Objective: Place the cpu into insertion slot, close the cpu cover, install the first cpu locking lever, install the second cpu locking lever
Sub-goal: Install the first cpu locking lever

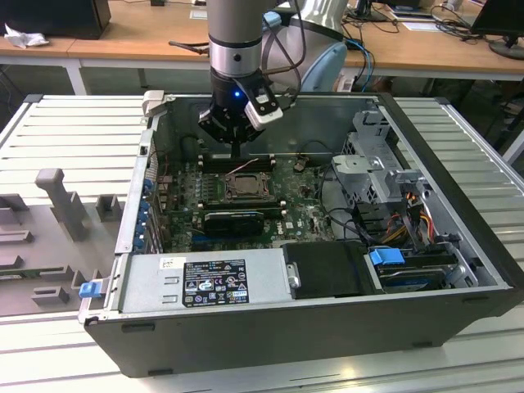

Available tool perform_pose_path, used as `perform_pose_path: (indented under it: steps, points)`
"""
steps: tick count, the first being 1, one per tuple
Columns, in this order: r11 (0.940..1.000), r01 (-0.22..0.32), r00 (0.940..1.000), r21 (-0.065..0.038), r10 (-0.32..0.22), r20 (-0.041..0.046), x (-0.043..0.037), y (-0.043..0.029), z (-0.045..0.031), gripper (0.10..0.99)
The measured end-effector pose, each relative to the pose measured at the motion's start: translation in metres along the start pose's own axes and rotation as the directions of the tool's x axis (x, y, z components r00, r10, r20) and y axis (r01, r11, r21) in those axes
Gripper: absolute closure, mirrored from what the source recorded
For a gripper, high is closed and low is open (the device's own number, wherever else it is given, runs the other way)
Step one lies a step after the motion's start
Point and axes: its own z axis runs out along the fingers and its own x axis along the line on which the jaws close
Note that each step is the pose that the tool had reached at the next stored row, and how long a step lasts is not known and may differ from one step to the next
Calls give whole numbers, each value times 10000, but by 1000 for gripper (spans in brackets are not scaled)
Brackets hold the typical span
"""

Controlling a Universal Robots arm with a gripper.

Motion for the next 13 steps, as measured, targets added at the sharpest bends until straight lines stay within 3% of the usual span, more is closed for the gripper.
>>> perform_pose_path:
  steps: [6, 13]
  points:
    - [9997, 229, 9997, -5, -229, -11, -124, 65, 144, 980]
    - [9989, 476, 9989, -10, -476, -23, -191, 53, 167, 980]
